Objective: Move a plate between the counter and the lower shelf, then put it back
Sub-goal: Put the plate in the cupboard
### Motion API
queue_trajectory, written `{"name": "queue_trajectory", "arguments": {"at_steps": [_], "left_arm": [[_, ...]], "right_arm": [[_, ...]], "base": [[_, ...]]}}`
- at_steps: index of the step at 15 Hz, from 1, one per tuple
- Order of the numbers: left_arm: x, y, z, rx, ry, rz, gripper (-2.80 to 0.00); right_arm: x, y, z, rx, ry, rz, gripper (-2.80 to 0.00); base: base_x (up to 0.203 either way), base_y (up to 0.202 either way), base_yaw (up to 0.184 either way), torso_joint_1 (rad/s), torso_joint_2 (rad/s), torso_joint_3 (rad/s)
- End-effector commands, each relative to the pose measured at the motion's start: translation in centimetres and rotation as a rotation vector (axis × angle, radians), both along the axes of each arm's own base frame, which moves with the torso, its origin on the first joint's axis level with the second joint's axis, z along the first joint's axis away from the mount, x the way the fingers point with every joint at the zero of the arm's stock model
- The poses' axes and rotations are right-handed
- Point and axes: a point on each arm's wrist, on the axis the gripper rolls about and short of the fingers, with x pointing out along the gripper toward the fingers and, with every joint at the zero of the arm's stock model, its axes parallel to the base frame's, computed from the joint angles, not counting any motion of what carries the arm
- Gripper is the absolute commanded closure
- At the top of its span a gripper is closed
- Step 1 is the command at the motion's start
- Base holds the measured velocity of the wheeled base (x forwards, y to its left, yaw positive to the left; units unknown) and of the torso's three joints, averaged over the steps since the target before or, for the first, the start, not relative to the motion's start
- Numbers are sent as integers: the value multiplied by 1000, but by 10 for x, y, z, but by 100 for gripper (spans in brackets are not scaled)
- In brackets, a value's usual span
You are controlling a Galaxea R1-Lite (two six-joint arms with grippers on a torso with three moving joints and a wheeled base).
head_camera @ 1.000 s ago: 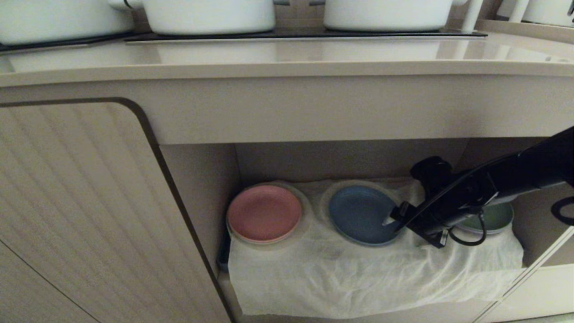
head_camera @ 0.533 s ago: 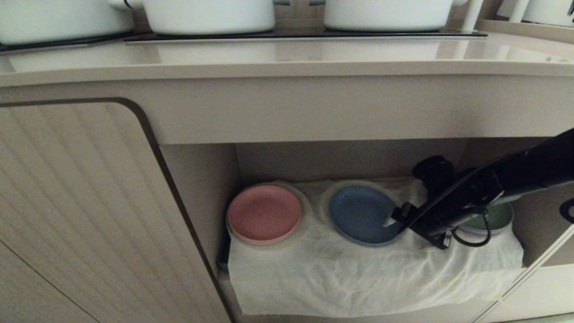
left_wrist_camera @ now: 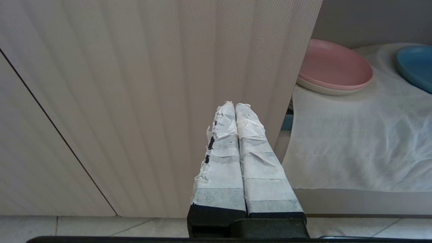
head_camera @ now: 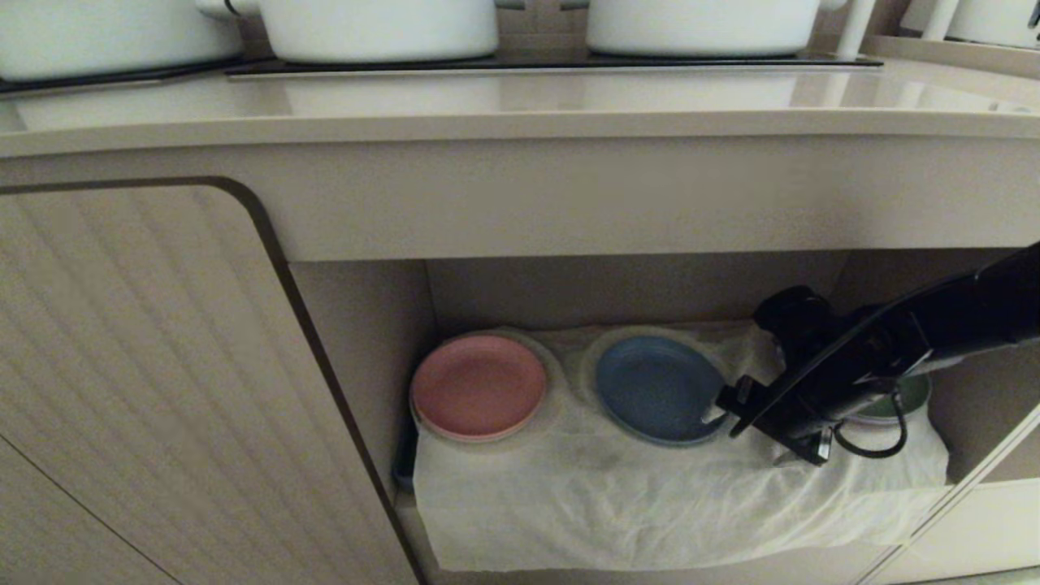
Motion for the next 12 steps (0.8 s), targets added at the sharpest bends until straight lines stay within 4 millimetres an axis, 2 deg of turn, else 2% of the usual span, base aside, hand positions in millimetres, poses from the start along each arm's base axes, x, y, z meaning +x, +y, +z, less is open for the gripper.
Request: {"name": "queue_trajectory", "arguments": {"at_steps": [1, 7, 12], "left_arm": [[0, 0, 0, -1, -1, 0, 0], [0, 0, 0, -1, -1, 0, 0], [0, 0, 0, -1, -1, 0, 0]], "right_arm": [[-4, 3, 5, 4, -7, 5, -280], [-19, 9, 9, -3, 21, 36, -280], [-38, 6, 10, -9, 44, 40, -280]], "base": [[0, 0, 0, 0, 0, 0], [0, 0, 0, 0, 0, 0], [0, 0, 0, 0, 0, 0]]}}
